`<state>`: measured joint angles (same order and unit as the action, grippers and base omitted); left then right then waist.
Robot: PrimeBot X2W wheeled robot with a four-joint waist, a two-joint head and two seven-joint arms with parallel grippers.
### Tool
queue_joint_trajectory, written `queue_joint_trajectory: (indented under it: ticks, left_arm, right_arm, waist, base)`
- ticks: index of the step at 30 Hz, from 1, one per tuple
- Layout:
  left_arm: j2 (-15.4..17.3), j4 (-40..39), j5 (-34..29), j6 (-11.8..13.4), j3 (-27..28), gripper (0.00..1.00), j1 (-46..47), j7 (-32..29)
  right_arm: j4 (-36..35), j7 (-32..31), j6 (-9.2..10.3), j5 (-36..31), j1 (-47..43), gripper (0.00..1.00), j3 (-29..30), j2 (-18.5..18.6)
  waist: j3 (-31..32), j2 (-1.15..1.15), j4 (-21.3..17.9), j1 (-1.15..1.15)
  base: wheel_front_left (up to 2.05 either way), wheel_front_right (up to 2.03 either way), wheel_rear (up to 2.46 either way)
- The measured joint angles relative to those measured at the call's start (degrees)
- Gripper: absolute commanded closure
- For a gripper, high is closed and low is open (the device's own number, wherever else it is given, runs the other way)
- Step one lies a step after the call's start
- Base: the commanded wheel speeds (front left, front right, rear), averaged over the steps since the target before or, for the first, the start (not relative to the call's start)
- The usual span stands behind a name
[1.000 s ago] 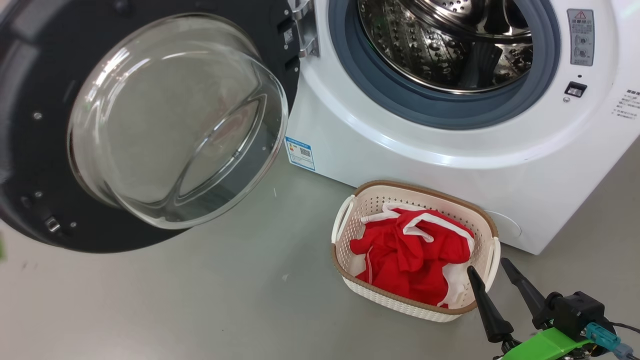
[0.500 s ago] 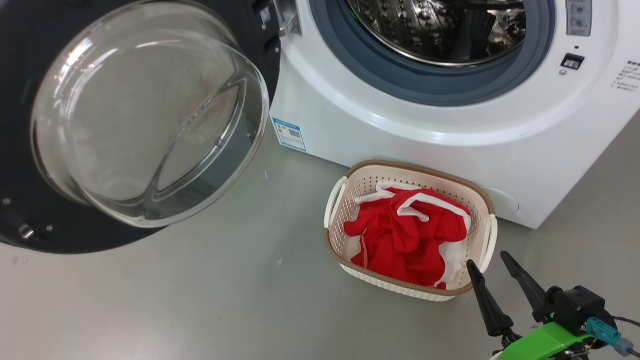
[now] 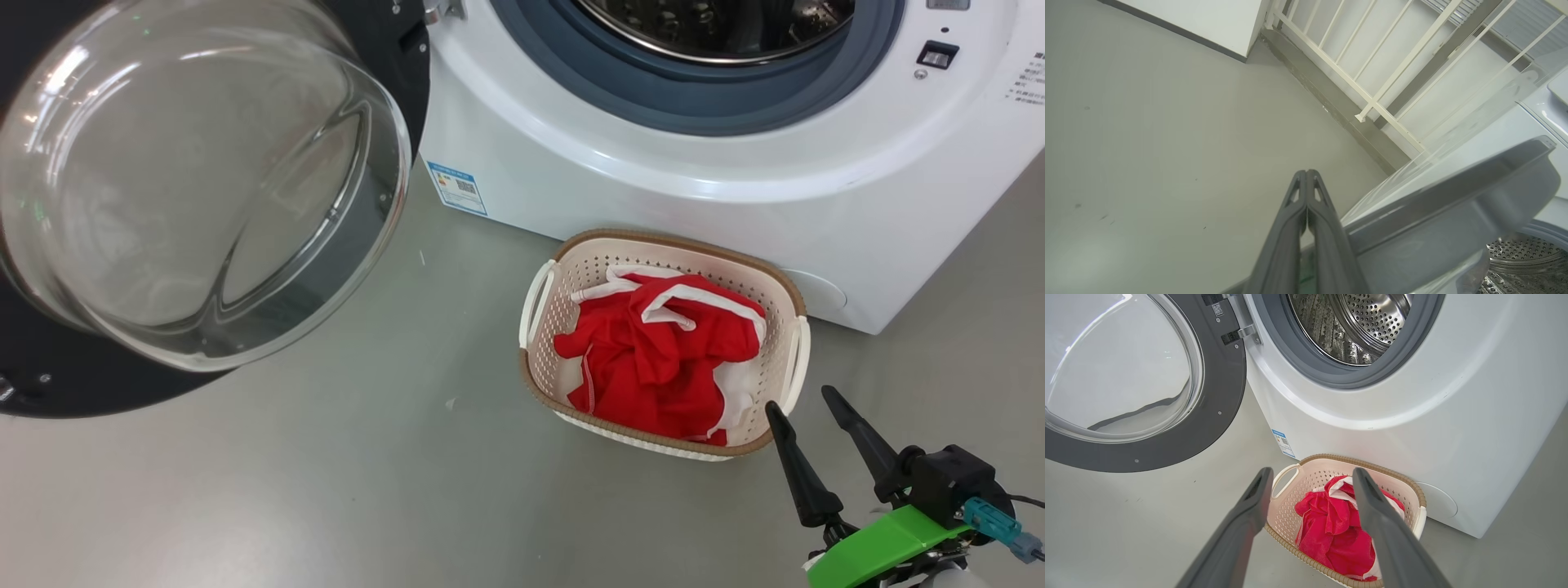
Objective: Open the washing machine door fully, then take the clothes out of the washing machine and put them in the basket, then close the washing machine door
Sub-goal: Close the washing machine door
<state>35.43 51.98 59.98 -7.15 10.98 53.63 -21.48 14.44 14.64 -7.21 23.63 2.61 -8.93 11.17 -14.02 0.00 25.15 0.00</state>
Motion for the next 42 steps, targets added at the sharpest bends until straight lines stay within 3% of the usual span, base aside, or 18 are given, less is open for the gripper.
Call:
queue_joint_trajectory:
  ticks: [12,42]
  left_arm:
    - [1.2,-1.4,5.1,0.1,-1.9,1.0,-0.4,-10.5]
    - [2.9,-30.9,20.7,0.1,-7.8,1.0,-16.0,-28.6]
  right_arm:
    - [0.0,0.0,0.0,0.0,0.0,0.0,0.4,0.3]
    - [0.1,0.0,0.0,0.0,-0.8,0.0,1.0,-0.7]
  waist:
    - [-0.4,0.0,-0.2,0.0]
    - [3.9,0.0,1.1,0.0]
  base:
    - [0.0,0.0,0.0]
    - [0.0,0.0,0.0]
